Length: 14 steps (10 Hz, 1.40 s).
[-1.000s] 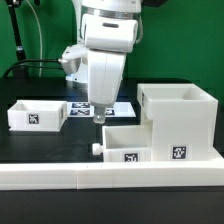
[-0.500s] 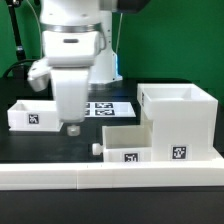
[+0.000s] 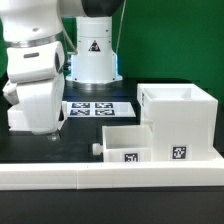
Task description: Assemble drawer
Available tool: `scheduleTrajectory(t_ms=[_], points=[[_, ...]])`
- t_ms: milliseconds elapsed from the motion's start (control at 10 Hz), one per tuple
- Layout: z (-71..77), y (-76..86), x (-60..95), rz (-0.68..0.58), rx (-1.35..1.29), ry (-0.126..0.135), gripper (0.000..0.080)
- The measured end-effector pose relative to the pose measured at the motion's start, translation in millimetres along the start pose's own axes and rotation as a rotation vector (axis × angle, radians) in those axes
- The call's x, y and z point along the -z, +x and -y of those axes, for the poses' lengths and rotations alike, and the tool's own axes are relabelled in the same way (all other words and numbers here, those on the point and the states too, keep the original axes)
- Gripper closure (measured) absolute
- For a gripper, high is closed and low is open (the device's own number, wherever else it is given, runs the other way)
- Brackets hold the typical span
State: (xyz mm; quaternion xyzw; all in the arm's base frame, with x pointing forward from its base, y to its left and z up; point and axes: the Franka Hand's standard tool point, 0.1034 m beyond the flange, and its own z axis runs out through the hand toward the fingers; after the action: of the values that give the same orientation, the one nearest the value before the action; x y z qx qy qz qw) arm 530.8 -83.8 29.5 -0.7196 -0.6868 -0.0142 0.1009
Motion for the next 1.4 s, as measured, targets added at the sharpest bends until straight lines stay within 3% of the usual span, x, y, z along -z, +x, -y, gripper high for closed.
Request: scheduleTrajectory(t_ms=[400, 1100, 1300, 1400], points=[[-1.4, 45.8, -12.9, -0.015, -0.006, 0.018, 0.0150], [-1.1, 105.9, -19.4, -0.036, -0.115, 0.045, 0.0150], [-0.2, 113.2, -21.1, -0.037, -0.110, 0.046, 0.0150], [-0.4, 106.2, -19.6, -0.037, -0.116, 0.046, 0.0150]])
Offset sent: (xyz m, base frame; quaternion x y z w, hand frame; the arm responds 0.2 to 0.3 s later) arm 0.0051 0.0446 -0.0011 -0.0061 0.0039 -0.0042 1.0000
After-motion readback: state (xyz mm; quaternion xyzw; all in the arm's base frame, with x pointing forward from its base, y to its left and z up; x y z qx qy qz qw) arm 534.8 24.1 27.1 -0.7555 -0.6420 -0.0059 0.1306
